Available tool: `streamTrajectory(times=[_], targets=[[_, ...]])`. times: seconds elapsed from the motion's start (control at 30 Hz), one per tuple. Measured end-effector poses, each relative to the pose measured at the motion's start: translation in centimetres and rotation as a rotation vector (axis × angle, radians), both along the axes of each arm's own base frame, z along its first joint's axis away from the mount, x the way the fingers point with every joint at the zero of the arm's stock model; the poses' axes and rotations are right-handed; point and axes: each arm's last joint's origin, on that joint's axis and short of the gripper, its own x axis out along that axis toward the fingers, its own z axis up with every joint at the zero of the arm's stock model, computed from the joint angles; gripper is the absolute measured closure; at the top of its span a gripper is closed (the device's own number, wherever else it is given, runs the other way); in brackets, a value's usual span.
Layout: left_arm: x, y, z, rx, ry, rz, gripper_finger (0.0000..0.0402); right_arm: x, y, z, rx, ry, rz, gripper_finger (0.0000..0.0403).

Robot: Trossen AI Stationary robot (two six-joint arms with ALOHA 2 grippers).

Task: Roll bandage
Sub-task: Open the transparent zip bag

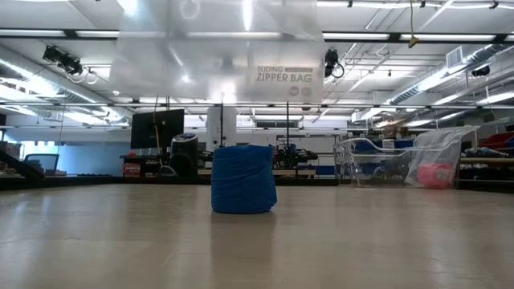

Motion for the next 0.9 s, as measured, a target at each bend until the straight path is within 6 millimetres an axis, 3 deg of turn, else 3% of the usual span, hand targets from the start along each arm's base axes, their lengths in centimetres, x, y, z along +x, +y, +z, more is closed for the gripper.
streamTrajectory(times=[0.37, 0.73, 0.9], targets=[[3.1, -0.3, 0.2, 0.046, 0.047, 0.049, 0.04, 1.5, -2.1, 0.5, 0.025, -0.032, 0.101, 0.0401], [8.8, 0.5, 0.5, 0.098, 0.089, 0.039, 0.04, 2.4, -4.0, 0.5, 0.038, -0.027, 0.155, 0.0402], [10.5, 0.7, 0.8, 0.107, 0.085, -0.007, 0.04, 2.6, -4.7, 0.5, 0.054, -0.019, 0.181, 0.0402]])
